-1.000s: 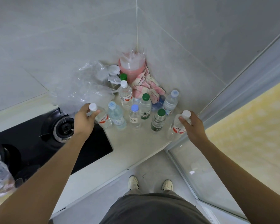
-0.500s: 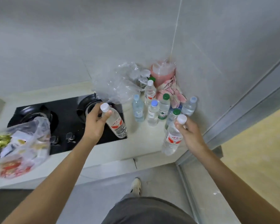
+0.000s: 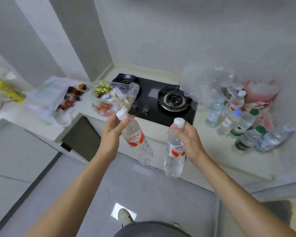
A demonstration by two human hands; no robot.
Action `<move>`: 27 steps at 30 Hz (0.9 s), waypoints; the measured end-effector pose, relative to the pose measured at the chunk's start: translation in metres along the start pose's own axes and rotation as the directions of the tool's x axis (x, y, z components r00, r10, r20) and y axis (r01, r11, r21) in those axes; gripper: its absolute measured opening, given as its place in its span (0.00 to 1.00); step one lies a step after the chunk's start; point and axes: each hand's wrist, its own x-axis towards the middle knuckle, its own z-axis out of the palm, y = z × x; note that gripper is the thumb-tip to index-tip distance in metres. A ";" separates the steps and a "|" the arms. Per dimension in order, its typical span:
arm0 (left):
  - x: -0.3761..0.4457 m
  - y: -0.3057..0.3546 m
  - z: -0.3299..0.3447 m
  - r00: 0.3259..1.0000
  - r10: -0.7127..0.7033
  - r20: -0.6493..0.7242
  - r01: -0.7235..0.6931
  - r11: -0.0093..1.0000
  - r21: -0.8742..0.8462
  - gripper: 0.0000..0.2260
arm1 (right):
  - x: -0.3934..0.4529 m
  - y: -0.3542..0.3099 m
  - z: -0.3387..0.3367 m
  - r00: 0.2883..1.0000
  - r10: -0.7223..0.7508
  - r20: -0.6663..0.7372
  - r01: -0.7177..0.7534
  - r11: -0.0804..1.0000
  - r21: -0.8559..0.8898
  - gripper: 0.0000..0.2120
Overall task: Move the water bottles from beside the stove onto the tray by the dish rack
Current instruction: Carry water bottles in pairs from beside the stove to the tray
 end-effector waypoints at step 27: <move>-0.278 0.032 -0.633 0.476 -0.007 -0.879 0.056 0.998 0.022 0.10 | -0.141 -0.024 0.767 0.583 -0.054 0.811 0.130 0.991 -0.027 0.13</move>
